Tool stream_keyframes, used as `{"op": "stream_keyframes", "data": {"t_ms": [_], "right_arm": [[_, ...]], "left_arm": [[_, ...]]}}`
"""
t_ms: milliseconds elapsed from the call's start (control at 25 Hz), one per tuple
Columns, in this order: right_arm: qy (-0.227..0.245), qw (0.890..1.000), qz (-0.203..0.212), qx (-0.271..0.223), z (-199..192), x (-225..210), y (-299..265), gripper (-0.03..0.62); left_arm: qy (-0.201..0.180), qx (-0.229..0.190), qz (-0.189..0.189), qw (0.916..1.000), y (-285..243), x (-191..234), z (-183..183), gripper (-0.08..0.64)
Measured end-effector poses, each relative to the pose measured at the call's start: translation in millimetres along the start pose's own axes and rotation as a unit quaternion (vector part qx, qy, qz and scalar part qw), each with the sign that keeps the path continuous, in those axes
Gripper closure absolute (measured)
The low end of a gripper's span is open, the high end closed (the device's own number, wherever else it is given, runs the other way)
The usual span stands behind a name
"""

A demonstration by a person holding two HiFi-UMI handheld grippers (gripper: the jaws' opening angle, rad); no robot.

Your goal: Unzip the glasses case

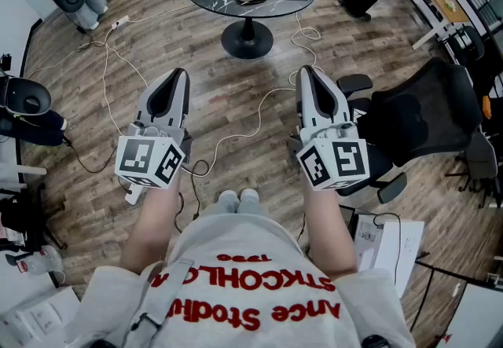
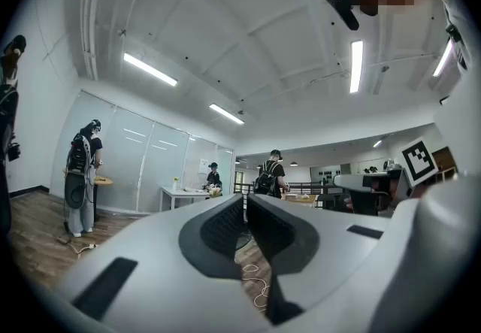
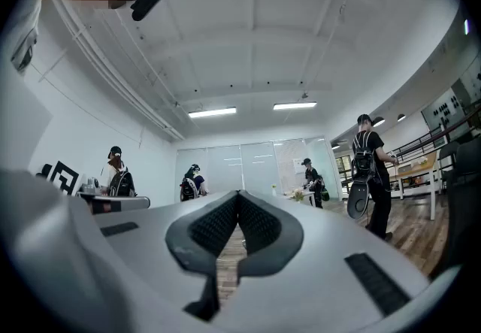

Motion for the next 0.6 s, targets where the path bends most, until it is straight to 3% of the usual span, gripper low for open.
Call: {"op": "stream_keyframes", "data": {"t_ms": [600], "right_arm": [[-0.003,0.999,0.035,-0.019,-1.5,-31.5,-1.6,0.577]], "left_arm": [[0.001,-0.009,0.012,0.9999,-28.0,-14.6,-9.4,0.540]]}}
Point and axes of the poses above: the fingertips, and each gripper's own axes: y backward along the fingers, x to its left, z out of its top, the point moved 7 cm from there along y, backward along the fingers, and after that the axes turned 8 degrees about y, right-handed, at the moved point
